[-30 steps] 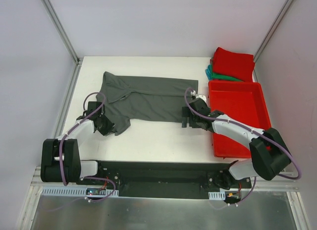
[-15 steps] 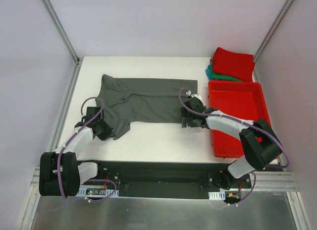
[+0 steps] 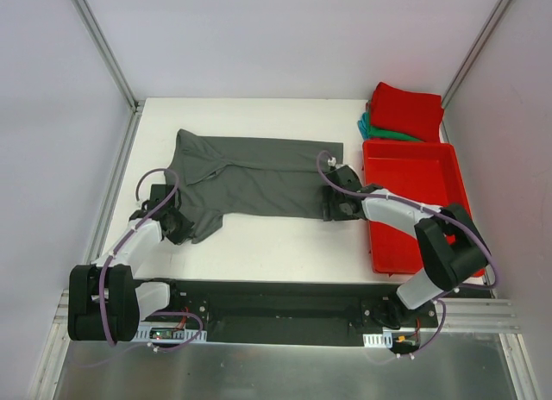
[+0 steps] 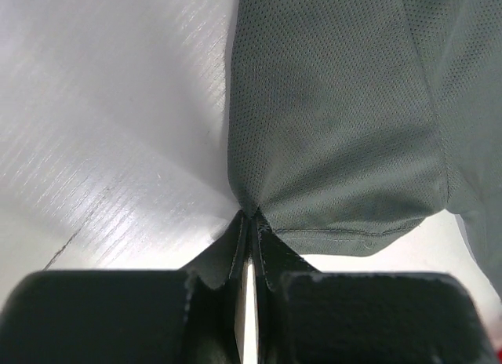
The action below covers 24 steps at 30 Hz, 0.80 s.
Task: Fold and stack the t-shirts
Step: Grap the side of the flattened tshirt closest away from the robot with both arms
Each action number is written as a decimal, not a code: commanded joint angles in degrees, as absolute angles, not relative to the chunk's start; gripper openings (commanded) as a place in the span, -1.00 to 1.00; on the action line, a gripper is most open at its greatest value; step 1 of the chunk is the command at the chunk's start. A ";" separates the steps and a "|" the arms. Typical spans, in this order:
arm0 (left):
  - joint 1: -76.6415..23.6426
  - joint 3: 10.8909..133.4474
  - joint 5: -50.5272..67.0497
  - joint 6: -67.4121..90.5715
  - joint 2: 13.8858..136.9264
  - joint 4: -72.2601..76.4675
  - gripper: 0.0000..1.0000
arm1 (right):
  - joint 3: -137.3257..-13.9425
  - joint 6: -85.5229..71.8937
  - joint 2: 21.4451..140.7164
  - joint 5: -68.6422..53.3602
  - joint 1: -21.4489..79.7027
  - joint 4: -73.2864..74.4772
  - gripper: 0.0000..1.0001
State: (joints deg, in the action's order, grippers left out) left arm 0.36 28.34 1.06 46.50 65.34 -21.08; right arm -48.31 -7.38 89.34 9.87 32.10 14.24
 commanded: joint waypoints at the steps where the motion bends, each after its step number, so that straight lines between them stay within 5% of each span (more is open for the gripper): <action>1: 0.09 29.97 -1.41 47.46 64.43 -24.08 -1.00 | -47.90 -7.21 90.26 6.95 32.08 13.36 0.10; 11: 0.18 28.04 -5.00 53.25 56.09 -31.19 -1.00 | -42.02 -9.84 83.34 -1.56 33.66 13.80 -0.79; 24: 0.18 22.67 -3.79 58.80 29.36 -45.18 -1.00 | -33.67 -12.92 65.66 -10.28 40.08 22.76 -0.87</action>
